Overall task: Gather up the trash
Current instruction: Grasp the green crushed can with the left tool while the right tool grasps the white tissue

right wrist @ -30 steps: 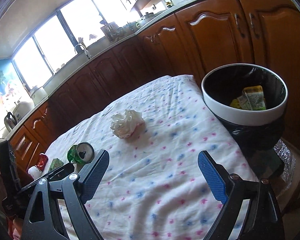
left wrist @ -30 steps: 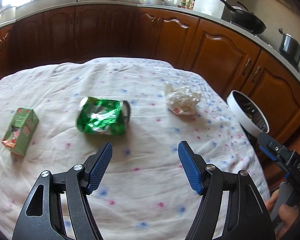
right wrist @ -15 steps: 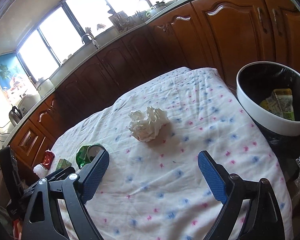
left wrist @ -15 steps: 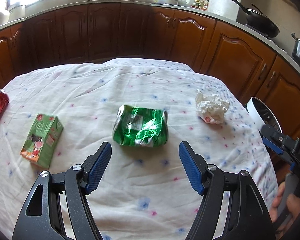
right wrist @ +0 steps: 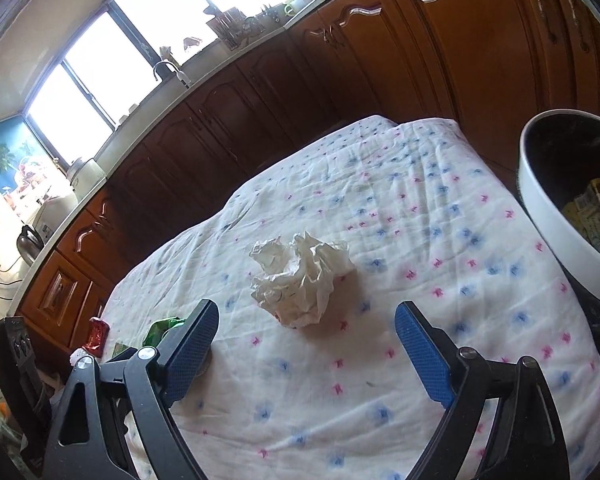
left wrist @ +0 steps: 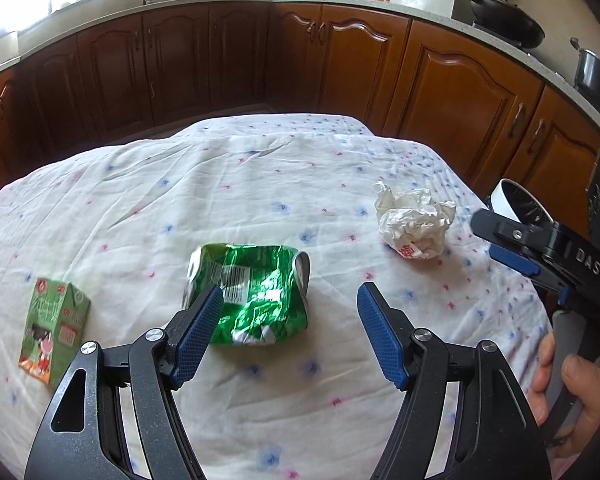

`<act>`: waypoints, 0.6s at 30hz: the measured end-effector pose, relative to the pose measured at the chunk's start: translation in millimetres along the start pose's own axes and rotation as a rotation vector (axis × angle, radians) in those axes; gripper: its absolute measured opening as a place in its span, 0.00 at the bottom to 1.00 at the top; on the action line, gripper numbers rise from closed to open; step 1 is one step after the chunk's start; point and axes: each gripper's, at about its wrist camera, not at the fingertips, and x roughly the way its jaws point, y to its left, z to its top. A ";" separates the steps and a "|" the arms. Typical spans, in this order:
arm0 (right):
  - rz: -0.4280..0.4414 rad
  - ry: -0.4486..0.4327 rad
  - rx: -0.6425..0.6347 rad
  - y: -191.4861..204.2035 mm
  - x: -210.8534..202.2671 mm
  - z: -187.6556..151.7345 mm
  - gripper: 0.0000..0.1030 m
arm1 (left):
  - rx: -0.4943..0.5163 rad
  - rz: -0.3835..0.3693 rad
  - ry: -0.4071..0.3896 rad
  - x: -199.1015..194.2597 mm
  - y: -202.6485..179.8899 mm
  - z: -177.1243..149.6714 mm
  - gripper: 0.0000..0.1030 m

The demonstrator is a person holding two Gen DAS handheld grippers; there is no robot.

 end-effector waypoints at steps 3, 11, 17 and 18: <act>-0.006 0.018 0.002 1.2 15.8 5.7 0.87 | 0.014 0.009 0.010 8.4 -0.9 3.4 0.60; 0.021 0.087 0.022 -3.1 54.6 10.5 0.43 | 0.019 -0.001 0.057 29.5 0.5 3.3 0.18; 0.015 0.030 -0.038 5.0 27.8 5.1 0.21 | 0.044 -0.027 0.025 20.3 -10.2 5.3 0.09; 0.011 0.017 -0.044 4.5 19.5 3.6 0.21 | 0.050 -0.030 0.019 17.7 -13.4 5.2 0.09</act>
